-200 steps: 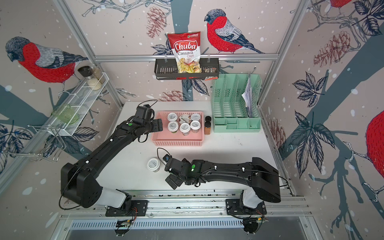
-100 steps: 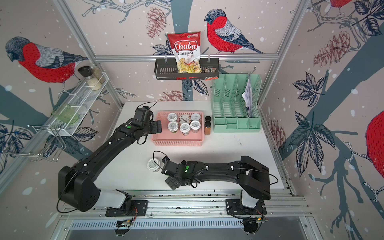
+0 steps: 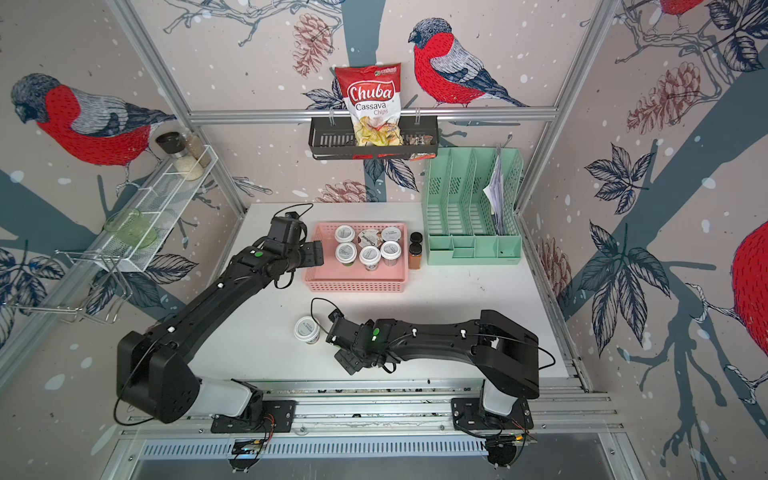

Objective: Put the yogurt in the basket
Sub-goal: Pick up the yogurt from the center of the board.

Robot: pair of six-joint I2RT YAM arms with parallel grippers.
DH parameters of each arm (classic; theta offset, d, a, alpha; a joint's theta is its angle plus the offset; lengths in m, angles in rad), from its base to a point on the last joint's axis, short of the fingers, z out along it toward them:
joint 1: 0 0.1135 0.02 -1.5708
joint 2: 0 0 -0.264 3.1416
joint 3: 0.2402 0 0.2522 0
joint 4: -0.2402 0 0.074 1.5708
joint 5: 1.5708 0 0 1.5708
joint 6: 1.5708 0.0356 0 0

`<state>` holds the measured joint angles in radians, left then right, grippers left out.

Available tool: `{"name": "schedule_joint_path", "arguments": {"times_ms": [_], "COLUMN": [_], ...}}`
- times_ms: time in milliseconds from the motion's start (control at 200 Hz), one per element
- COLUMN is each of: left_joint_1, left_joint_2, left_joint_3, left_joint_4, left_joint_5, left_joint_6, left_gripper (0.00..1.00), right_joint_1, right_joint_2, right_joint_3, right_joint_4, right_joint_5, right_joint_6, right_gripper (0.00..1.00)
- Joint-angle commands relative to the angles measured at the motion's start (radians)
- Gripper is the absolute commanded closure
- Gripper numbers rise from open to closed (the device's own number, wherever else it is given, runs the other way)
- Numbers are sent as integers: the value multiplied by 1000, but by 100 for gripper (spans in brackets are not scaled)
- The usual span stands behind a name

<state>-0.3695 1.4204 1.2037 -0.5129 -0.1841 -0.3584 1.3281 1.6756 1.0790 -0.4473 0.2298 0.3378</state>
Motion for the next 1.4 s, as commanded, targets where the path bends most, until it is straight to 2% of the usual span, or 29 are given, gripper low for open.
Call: {"name": "schedule_joint_path", "arguments": {"times_ms": [0,485,750,980,1396], "left_joint_1": [4,14,22,26,28], "left_joint_2": [6,11,-8,-8,-5], "left_joint_3": [0,8,2,0,-4], "left_joint_4": [20,20,26,26,27], "left_joint_5": [-6,-11,-9,-3,6], "left_joint_6": [12,15,16,20,19], "left_gripper": [9,9,9,9,9], "right_joint_1": [-2,-38,-111,-89,-76], "right_joint_2": [9,-35,-98,-48,13], "right_joint_3": [5,25,55,73,53], "right_joint_4": [23,-25,-74,-71,-57], "right_joint_5": [0,-4,-46,-106,-111], "right_joint_6": [-17,-37,-62,-68,-51], "right_gripper": [12,15,16,5,1]}}
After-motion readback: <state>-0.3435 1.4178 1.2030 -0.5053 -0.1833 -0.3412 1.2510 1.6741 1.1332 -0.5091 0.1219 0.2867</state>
